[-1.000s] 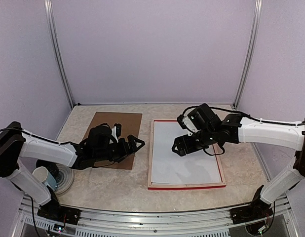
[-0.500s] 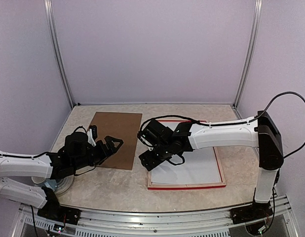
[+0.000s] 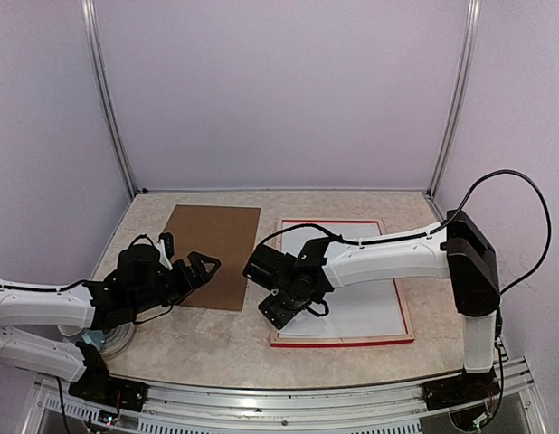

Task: Put the photo into the frame
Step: Pick up the backboard from the center of the board.

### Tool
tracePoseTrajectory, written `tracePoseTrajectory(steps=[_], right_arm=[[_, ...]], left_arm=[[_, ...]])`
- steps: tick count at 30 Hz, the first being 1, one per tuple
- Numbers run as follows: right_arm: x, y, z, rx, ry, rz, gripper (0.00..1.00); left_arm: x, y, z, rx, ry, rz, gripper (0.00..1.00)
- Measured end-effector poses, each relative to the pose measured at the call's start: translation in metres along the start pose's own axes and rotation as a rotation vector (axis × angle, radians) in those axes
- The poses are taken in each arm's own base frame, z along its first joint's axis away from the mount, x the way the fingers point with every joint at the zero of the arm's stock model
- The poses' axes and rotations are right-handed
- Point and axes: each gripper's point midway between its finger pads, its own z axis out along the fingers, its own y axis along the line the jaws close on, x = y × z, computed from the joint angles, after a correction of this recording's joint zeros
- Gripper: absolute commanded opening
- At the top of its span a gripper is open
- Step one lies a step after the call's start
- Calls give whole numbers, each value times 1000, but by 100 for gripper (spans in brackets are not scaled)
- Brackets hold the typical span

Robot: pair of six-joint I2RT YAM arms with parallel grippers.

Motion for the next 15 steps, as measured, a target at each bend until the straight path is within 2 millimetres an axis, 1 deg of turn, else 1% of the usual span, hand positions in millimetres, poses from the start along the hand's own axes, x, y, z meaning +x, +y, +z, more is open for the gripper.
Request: tracePoseTrajectory(steps=[6, 15], right_arm=[[4, -2, 0, 16, 11, -6, 82], [4, -1, 1, 17, 12, -7, 82]], left_arm=[[2, 3, 2, -10, 6, 1, 99], [5, 5, 4, -18, 17, -1, 99]])
